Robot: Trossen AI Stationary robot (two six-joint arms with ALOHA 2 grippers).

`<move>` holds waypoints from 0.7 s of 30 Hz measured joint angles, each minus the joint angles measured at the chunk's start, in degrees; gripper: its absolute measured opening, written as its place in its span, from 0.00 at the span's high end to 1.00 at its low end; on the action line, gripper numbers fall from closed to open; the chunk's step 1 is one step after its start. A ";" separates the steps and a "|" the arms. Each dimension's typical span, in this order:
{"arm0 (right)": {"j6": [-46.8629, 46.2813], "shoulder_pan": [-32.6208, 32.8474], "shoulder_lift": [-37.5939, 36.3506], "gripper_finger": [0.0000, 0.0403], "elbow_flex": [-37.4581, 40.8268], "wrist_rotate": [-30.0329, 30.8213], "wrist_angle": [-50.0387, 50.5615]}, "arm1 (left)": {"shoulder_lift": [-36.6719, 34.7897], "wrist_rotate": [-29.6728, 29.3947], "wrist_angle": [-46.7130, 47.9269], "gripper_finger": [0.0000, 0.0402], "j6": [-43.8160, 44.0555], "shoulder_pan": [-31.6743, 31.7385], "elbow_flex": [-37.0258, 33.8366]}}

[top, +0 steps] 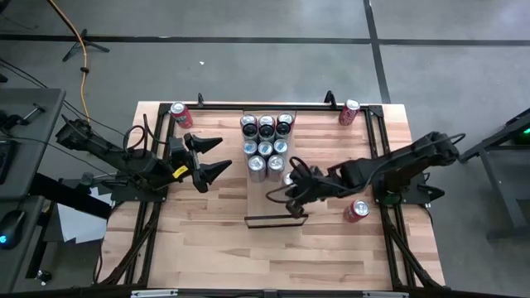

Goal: Place canned beverage on shelf
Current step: Put the silver soda can on the shelf aligned with the other silver soda can

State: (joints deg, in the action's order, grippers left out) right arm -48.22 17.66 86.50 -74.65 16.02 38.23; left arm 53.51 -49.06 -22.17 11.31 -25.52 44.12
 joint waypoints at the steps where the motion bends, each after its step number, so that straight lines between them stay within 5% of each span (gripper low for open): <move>1: -2.95 0.44 0.07 1.00 0.96 0.08 -2.16 | 0.00 0.00 0.01 0.06 0.00 0.00 0.00; 10: -26.39 1.24 2.78 1.00 5.15 3.59 -4.59 | 0.00 -0.26 -0.04 0.06 0.01 0.00 0.00; 21: -31.10 -0.05 3.67 1.00 6.16 7.63 -5.52 | 0.00 -0.59 0.14 0.06 0.01 0.00 0.00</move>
State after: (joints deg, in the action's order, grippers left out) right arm -79.32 17.60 90.17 -68.49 23.65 32.71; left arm 53.52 -49.64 -22.03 11.32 -25.52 44.12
